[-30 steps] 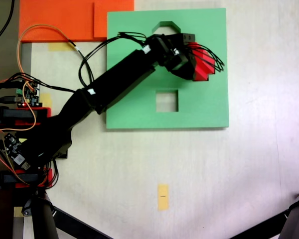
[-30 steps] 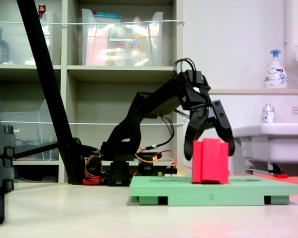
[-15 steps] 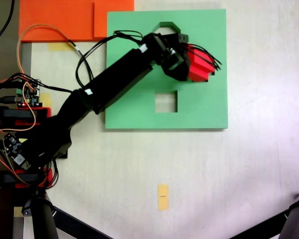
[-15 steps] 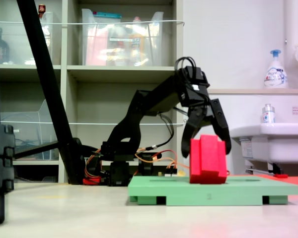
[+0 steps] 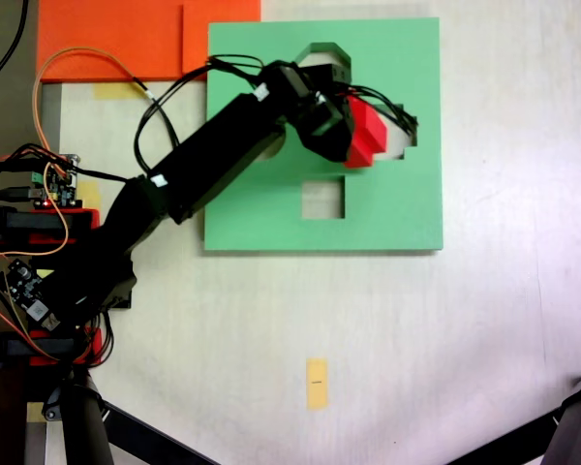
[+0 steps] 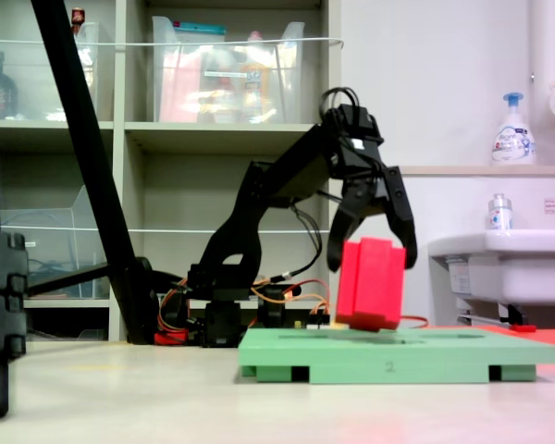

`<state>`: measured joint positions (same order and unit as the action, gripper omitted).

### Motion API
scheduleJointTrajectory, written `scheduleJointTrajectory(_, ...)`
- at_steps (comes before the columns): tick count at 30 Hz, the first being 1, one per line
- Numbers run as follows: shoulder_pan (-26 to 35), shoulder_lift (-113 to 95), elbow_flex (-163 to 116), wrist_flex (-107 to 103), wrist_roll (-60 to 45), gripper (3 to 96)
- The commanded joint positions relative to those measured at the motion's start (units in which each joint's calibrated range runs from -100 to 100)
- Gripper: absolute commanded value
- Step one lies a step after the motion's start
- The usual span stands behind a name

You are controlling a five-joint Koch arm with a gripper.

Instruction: Put the cross columnar block into the corresponding hole

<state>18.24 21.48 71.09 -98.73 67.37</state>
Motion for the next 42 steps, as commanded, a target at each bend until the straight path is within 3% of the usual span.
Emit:
scheduleJointTrajectory(1,0.44,-3.04,1.29,-1.27,-0.15,34.0)
scheduleJointTrajectory(20,-2.20,4.92,1.49,10.19,-3.96,39.9)
scheduleJointTrajectory(42,-1.32,5.76,6.18,20.87,-4.00,40.3)
